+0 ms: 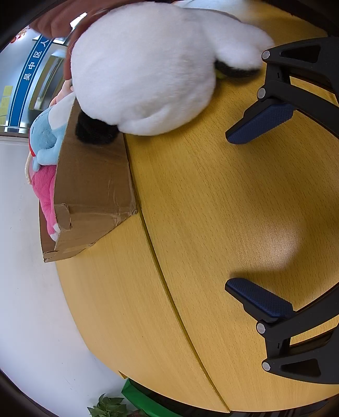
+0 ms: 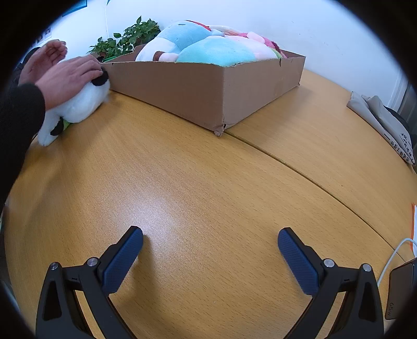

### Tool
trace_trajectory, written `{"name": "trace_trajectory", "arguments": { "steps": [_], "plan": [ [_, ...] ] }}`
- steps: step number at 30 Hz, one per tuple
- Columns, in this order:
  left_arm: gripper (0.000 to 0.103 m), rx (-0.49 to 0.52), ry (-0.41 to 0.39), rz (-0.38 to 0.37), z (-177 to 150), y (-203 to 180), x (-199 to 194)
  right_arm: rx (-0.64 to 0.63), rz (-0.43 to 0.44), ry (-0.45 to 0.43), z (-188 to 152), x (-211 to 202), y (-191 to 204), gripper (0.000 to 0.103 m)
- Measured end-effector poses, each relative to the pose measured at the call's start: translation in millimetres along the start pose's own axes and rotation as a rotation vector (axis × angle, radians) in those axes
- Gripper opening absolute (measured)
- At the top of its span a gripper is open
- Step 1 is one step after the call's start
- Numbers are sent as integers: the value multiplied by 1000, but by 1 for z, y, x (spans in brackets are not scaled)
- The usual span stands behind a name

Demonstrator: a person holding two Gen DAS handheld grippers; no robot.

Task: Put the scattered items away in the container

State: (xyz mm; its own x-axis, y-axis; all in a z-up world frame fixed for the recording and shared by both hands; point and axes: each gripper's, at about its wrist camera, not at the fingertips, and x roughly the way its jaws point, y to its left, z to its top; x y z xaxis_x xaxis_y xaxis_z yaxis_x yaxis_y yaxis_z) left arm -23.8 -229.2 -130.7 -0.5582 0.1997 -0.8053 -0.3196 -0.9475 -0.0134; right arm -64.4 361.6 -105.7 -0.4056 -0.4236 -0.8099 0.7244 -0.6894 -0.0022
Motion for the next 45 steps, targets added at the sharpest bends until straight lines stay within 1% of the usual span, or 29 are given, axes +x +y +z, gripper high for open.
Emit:
{"name": "trace_trajectory", "arguments": {
  "steps": [41, 43, 45],
  "plan": [
    [103, -10, 0, 9, -1, -1, -1, 0, 0, 0, 0, 0, 0, 103],
    [103, -32, 0, 26, -1, -1, -1, 0, 0, 0, 0, 0, 0, 103],
    [103, -32, 0, 26, -1, -1, -2, 0, 0, -1, 0, 0, 1, 103]
  ]
}}
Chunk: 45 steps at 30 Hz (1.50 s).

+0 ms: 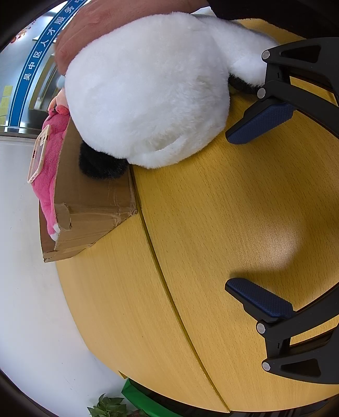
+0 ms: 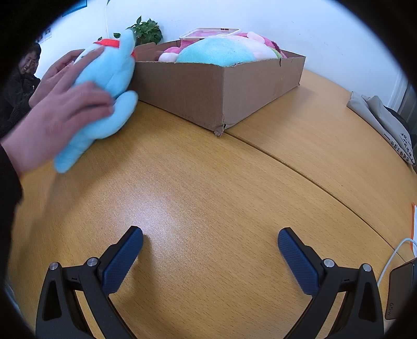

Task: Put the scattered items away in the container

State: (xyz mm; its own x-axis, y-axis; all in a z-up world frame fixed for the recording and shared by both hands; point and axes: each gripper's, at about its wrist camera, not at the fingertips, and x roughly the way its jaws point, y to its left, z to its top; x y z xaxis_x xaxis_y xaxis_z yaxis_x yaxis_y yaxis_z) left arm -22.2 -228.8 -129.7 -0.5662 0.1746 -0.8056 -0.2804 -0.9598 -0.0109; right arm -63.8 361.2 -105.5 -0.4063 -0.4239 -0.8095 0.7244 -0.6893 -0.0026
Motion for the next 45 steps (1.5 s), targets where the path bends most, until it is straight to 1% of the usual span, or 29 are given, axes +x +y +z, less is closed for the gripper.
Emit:
{"name": "trace_trajectory", "arguments": {
  "steps": [2, 45],
  "plan": [
    [103, -11, 0, 9, 0, 0, 0, 0, 0, 0, 0, 0, 1, 103],
    [103, -11, 0, 9, 0, 0, 0, 0, 0, 0, 0, 0, 1, 103]
  ]
}}
